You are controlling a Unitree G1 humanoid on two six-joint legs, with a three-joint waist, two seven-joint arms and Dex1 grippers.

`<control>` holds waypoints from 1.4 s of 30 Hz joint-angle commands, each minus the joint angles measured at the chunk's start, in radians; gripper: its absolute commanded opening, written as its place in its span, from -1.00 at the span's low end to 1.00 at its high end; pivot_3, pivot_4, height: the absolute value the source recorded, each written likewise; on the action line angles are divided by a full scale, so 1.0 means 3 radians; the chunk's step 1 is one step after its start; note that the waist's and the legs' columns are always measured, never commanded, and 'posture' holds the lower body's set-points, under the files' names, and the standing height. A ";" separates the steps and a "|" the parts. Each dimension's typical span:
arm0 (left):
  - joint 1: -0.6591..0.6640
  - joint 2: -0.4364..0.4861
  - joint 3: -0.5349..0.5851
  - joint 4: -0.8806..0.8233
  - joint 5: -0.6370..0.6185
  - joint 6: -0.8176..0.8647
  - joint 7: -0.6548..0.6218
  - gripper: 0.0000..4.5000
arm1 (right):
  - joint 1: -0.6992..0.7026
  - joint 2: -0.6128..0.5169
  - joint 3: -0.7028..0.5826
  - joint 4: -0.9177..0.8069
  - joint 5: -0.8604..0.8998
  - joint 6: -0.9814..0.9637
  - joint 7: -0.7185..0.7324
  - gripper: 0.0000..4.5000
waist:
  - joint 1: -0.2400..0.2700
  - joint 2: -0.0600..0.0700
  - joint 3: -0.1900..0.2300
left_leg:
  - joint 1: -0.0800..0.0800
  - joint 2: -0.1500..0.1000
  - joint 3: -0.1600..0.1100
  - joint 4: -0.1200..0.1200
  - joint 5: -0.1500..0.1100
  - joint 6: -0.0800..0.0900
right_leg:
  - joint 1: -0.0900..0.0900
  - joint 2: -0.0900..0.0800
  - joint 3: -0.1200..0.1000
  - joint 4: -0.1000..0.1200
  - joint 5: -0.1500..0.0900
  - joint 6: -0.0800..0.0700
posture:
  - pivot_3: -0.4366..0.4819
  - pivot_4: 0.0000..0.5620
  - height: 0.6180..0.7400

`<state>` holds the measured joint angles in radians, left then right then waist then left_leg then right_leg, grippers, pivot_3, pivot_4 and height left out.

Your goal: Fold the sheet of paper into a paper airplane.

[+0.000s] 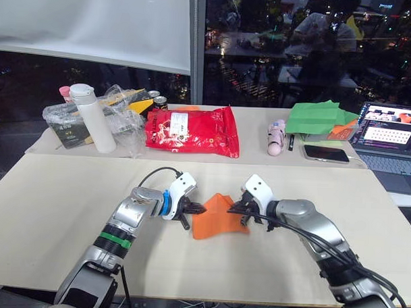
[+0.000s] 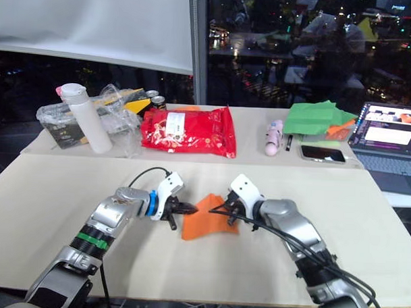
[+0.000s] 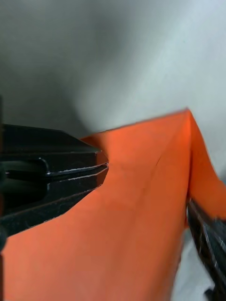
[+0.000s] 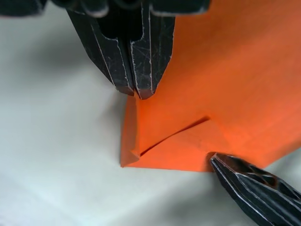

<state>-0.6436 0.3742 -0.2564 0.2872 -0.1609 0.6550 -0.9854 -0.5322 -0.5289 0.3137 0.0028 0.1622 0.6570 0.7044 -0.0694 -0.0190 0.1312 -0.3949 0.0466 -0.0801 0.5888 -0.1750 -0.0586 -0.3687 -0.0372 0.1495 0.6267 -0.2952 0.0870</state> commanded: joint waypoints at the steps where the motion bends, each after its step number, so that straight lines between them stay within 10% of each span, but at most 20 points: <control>1: 0.0062 0.0000 -0.0049 -0.0090 -0.0004 -0.0019 -0.0013 -1.00 | -0.0165 -0.0022 0.0150 0.0281 -0.0232 -0.0503 0.0205 -0.98 | 0.0000 0.0000 0.0000 | 0.0001 0.0000 0.0000 0.0000 0.0000 0.0000 | 0.0000 0.0000 0.0000 0.0000 0.0000 0.0000 | -0.05 -0.47 0.66; 10: 0.0108 0.0012 -0.0039 -0.0119 -0.0001 -0.0012 0.0001 -1.00 | -0.0005 -0.0145 0.0336 0.0099 -0.0800 -0.1037 0.0204 -0.98 | 0.0010 0.0000 0.0000 | 0.0001 0.0000 0.0000 0.0000 0.0000 0.0000 | 0.0002 0.0000 0.0000 0.0001 0.0000 0.0000 | -0.05 -0.47 0.66; 18: 0.0076 -0.0024 -0.0084 -0.0054 0.0024 -0.0052 -0.0014 -1.00 | 0.0358 -0.0240 0.0035 -0.0494 -0.0692 -0.0799 0.0265 0.28 | 0.0020 0.0000 0.0000 | 0.0001 0.0000 0.0000 0.0001 0.0000 0.0000 | 0.0002 0.0000 0.0000 0.0001 0.0000 0.0000 | -0.05 -0.47 0.66; 33: 0.0049 -0.0081 -0.0135 0.0054 0.0047 -0.0161 -0.0008 -1.00 | 0.1064 0.0219 -0.1552 -0.1487 0.0781 0.1651 -0.0199 0.28 | 0.0054 0.0002 -0.0001 | 0.0001 0.0000 0.0000 0.0003 -0.0003 0.0005 | 0.0003 0.0000 0.0000 0.0001 0.0000 -0.0002 | -0.05 -0.47 0.66; 42: 0.0030 -0.0123 -0.0120 0.0077 0.0058 -0.0182 0.0041 -1.00 | 0.0738 0.0421 -0.1213 -0.1183 0.0563 0.0960 -0.0522 0.28 | 0.0065 0.0002 -0.0001 | 0.0001 0.0000 0.0000 0.0003 -0.0003 0.0005 | 0.0003 0.0000 0.0000 0.0000 0.0000 -0.0002 | -0.05 -0.47 0.66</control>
<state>-0.6308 0.3399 -0.2801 0.3000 -0.1586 0.5997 -0.9830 -0.2923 -0.4023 -0.0769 -0.3629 0.3442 0.9985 0.5525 -0.0498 -0.0182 0.1307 -0.3945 0.0466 -0.0801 0.5897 -0.1759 -0.0571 -0.3680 -0.0373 0.1496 0.6268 -0.2953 0.0864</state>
